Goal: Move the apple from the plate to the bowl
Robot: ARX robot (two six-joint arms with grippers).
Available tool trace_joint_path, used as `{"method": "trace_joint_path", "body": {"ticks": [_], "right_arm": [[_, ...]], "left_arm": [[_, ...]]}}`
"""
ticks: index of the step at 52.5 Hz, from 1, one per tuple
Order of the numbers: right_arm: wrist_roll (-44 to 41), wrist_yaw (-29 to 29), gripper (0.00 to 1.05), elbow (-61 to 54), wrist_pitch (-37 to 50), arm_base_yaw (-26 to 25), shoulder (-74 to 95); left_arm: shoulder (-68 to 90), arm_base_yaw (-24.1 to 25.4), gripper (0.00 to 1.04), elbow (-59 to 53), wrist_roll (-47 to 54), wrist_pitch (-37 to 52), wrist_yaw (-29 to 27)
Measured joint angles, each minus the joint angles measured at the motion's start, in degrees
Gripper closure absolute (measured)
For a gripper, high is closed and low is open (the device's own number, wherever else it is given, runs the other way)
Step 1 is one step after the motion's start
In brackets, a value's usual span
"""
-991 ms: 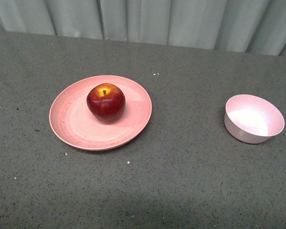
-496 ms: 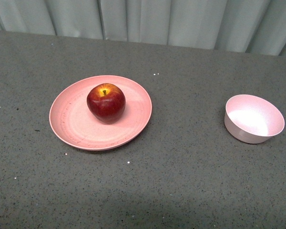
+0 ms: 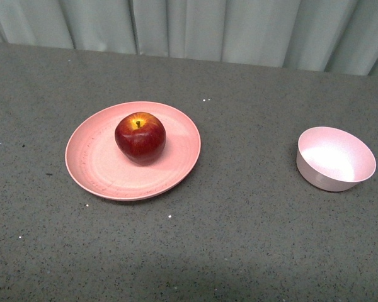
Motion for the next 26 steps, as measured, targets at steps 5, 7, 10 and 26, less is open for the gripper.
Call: {"method": "trace_joint_path", "body": {"ticks": [5,7,10,26], "right_arm": [[0.0,0.0,0.09,0.0,0.0,0.0,0.0],[0.0,0.0,0.09,0.0,0.0,0.0,0.0],[0.0,0.0,0.09,0.0,0.0,0.0,0.0],[0.0,0.0,0.09,0.0,0.0,0.0,0.0]], "left_arm": [[0.0,0.0,0.07,0.0,0.0,0.0,0.0],[0.0,0.0,0.07,0.0,0.0,0.0,0.0],[0.0,0.0,0.07,0.0,0.0,0.0,0.0],[0.0,0.0,0.07,0.0,0.0,0.0,0.0]]}}
